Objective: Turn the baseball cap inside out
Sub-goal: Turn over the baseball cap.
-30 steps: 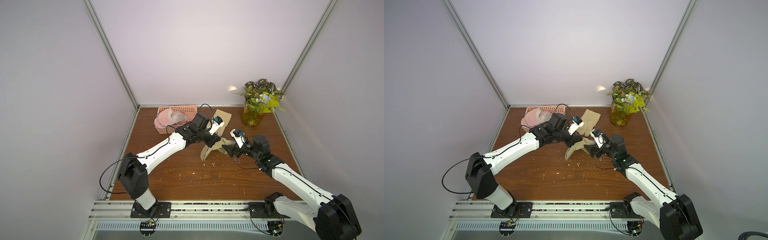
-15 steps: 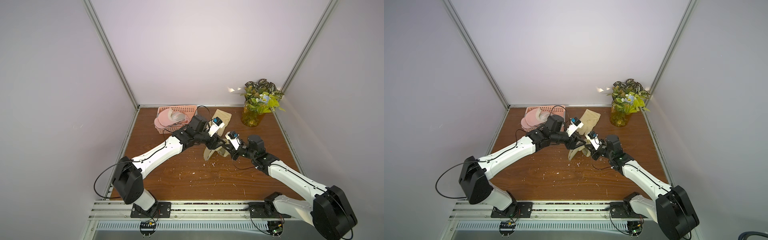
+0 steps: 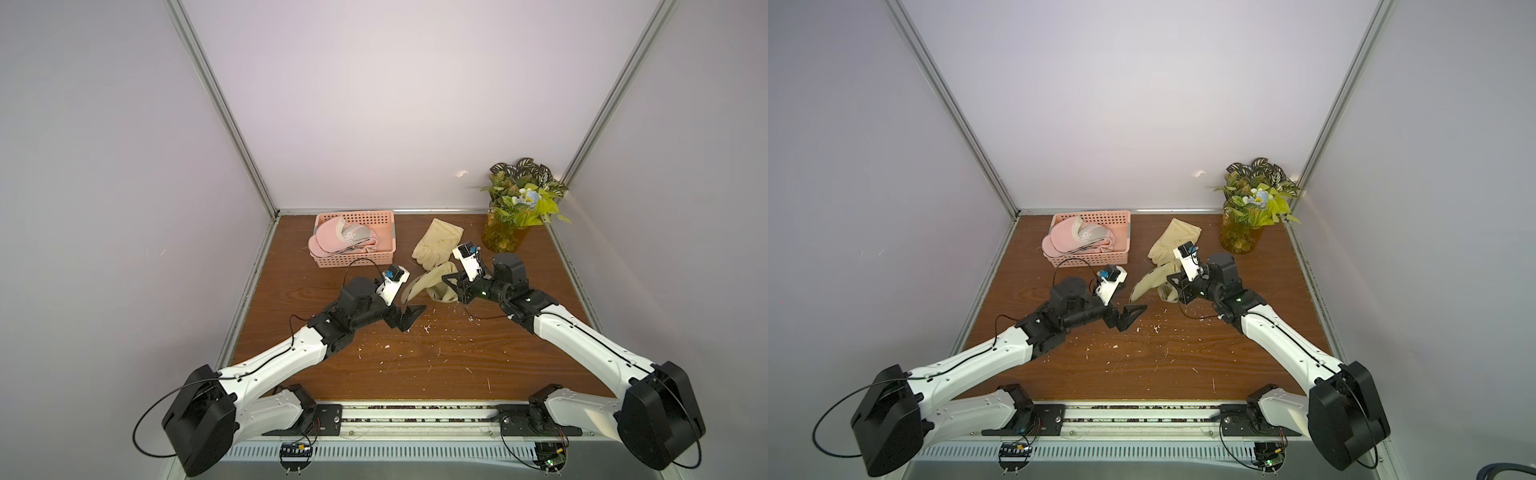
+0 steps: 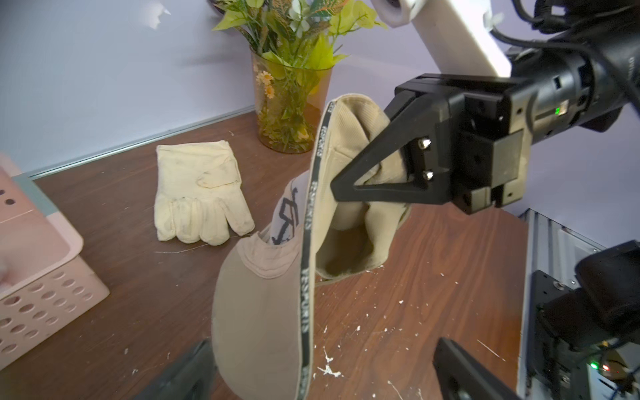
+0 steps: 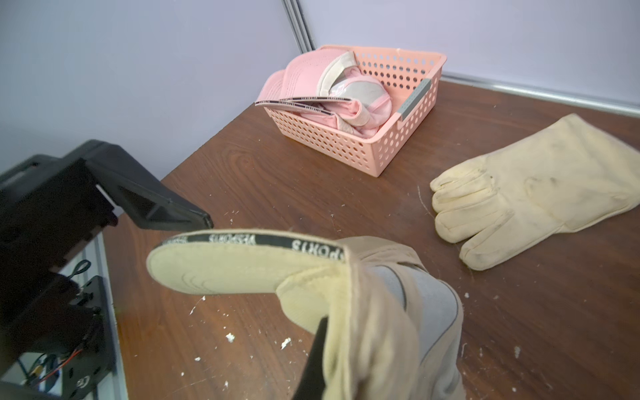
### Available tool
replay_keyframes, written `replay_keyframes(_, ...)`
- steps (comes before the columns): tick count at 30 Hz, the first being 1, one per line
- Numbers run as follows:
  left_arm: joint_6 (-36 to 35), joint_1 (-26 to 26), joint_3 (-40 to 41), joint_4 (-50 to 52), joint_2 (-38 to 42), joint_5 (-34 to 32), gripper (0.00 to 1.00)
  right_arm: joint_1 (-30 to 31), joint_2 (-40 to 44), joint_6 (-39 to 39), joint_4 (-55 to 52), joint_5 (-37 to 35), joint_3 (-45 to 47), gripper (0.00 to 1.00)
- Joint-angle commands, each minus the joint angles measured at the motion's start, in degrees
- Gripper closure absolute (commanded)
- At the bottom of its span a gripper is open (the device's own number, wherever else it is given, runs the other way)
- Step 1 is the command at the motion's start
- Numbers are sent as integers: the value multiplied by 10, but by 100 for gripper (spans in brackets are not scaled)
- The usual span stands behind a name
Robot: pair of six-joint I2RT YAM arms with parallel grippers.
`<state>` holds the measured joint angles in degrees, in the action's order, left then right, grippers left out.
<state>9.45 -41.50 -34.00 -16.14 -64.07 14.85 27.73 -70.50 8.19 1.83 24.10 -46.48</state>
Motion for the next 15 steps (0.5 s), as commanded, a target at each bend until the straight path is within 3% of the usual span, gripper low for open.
replay_keyframes(1,8,10,36,-114,8,-70,1,0,-1,26,-19,46,-32,100)
replay_keyframes(6,-1,15,64,-170,-20,-41,4,1,1,26,-29,87,-39,100)
replay_keyframes(9,-2,15,70,-196,-41,-34,21,1,1,24,-35,108,-43,100)
replay_keyframes(13,-2,16,72,-220,-62,-10,34,1,1,21,-47,124,-48,100)
replay_keyframes(15,1,16,75,-232,-69,7,50,1,1,18,-49,122,-49,100)
